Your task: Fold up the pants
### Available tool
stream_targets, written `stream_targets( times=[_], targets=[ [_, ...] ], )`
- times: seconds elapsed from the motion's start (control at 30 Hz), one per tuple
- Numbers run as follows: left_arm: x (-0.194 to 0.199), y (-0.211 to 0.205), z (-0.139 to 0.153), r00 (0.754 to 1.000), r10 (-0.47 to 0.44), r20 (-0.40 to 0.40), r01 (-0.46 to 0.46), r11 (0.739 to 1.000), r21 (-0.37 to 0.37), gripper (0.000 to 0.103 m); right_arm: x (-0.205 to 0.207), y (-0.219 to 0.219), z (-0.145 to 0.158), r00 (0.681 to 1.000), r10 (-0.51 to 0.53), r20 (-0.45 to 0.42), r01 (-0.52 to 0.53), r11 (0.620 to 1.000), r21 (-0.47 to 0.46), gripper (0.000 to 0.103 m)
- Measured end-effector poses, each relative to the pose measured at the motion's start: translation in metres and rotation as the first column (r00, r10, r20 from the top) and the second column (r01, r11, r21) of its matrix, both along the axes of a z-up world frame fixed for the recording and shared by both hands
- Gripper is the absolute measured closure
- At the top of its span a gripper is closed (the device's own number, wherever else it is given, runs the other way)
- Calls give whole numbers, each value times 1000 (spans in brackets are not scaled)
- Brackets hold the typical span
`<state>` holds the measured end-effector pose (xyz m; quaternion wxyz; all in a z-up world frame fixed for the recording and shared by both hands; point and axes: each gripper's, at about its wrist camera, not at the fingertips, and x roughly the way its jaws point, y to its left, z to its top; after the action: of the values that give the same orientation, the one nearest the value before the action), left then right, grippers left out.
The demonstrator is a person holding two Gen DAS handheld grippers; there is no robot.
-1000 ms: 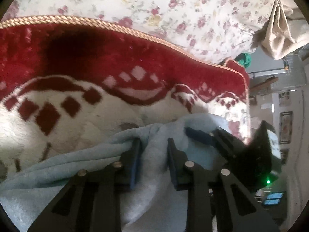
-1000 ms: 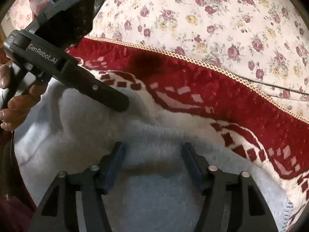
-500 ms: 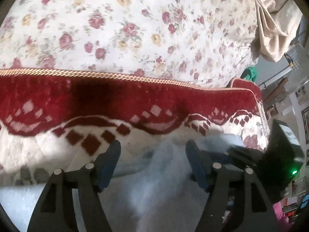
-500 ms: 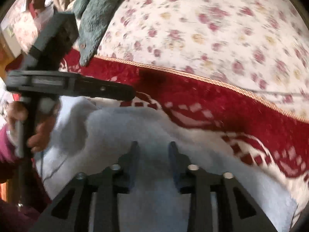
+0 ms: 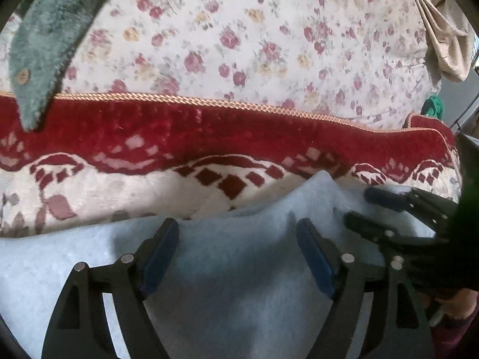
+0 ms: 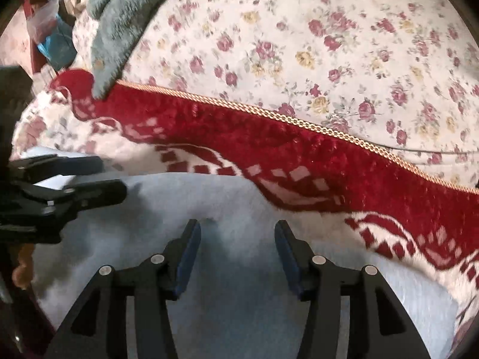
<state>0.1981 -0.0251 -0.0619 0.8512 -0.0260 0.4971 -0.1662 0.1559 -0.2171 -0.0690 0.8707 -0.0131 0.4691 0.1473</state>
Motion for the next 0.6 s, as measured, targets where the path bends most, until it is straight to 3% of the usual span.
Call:
stream_targets(
  times=[0.1, 0.37, 0.5, 0.6],
  targets=[
    [-7, 2, 5, 1000, 12, 14, -13, 1000, 17, 23, -8, 1, 6, 1000, -17, 1, 17, 996, 88, 47],
    [-19, 52, 12, 993, 114, 22, -115, 992, 60, 23, -2, 20, 0, 998, -63, -10, 63, 983, 174, 47],
    [-22, 102, 9, 972, 231, 36, -234, 968, 96, 23, 19, 27, -15, 994, -103, -19, 105, 984, 145, 47],
    [-23, 149, -8, 935, 353, 24, -352, 921, 166, 23, 33, 35, -37, 992, -115, -51, 116, 993, 31, 41]
  ],
)
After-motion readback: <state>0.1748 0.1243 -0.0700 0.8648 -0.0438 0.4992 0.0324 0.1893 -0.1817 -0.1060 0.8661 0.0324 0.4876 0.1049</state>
